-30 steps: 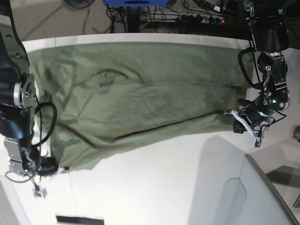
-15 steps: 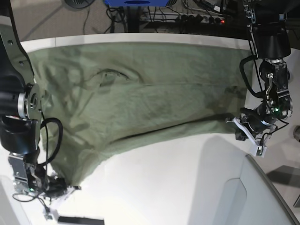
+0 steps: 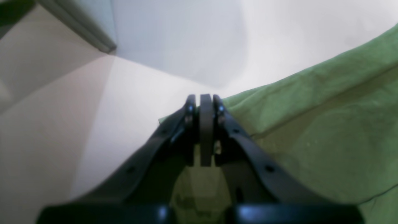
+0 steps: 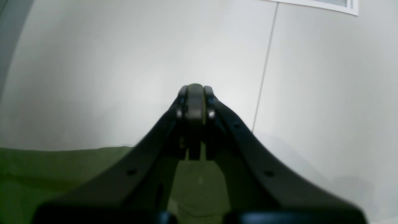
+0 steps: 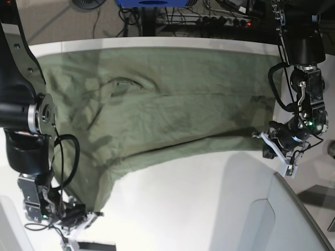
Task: Layout the t-shirt on the table in an organized manner, then fold the t-shirt properly
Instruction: 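Pull both held corners back toward the collar edge to flatten the shirt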
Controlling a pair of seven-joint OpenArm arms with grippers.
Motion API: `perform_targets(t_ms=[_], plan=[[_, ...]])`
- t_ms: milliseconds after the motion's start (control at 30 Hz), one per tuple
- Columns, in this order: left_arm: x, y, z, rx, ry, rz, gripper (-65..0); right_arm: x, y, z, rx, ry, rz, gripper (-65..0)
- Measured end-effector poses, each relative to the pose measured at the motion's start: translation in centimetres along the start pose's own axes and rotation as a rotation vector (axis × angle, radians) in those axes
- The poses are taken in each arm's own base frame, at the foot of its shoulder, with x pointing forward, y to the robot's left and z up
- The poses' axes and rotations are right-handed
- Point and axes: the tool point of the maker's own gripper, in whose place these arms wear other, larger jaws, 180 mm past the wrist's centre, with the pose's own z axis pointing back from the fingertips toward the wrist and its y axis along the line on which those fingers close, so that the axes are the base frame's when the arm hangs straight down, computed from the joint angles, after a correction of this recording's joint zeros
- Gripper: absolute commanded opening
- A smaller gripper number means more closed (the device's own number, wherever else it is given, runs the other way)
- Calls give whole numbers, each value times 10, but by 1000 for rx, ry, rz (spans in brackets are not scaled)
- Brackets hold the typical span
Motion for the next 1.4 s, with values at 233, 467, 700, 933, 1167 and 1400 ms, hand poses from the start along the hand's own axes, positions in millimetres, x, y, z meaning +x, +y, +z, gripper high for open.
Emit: perform_targets(t_ms=[233, 467, 700, 933, 1167, 1400], plan=[[-11, -2, 1, -4, 27, 0, -650, -56, -38, 7, -68, 94, -14, -648], [-21, -1, 3, -1, 46, -6, -650, -67, -59, 17, -104, 156, -18, -648], [-51, -26, 10, -55, 112, -98, -650, -103, -52, 32, -117, 240, 36, -650], [-77, -28, 16, -62, 164, -104, -650, -108, -50, 66, -171, 266, 115, -650], [-76, -17, 19, -45, 166, -115, -650, -154, -47, 86, -182, 356, 136, -650], [-71, -13, 19, -38, 156, -116, -650, -157, -51, 99, -201, 333, 86, -650]])
